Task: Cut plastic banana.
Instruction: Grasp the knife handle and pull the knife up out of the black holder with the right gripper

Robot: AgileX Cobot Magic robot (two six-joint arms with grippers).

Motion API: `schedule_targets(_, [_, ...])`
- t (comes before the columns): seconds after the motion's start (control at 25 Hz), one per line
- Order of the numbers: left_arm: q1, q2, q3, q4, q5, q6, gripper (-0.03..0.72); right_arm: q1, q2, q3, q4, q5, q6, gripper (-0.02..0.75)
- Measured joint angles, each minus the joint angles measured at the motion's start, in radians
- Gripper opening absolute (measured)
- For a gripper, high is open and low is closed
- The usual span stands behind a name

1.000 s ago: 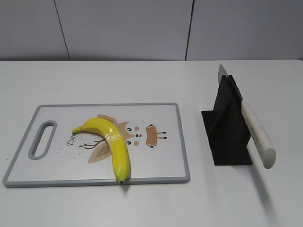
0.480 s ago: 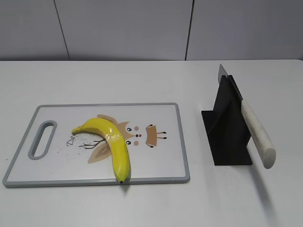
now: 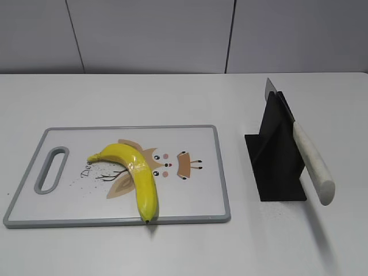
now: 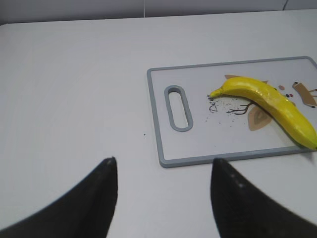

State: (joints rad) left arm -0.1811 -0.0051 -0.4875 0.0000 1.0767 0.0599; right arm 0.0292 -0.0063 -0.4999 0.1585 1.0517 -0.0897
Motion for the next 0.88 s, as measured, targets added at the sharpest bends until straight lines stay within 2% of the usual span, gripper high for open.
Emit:
schedule_targets(0.16, [0.000, 0.000, 0.000, 0.000, 0.000, 0.000, 0.577, -0.001, 0.102, -0.053, -0.004, 0.003, 0.006, 0.543])
schedule_targets(0.28, [0.000, 0.000, 0.000, 0.000, 0.000, 0.000, 0.577, -0.001, 0.263, -0.144, -0.004, 0.031, 0.008, 0.516])
schedule_targets(0.48, [0.000, 0.000, 0.000, 0.000, 0.000, 0.000, 0.577, -0.001, 0.562, -0.332, -0.004, 0.140, 0.062, 0.507])
schedule_targets(0.68, [0.000, 0.000, 0.000, 0.000, 0.000, 0.000, 0.577, -0.001, 0.807, -0.469, -0.003, 0.157, 0.076, 0.507])
schedule_targets(0.88, [0.000, 0.000, 0.000, 0.000, 0.000, 0.000, 0.575, 0.077, 0.971, -0.540, 0.006, 0.158, 0.120, 0.507])
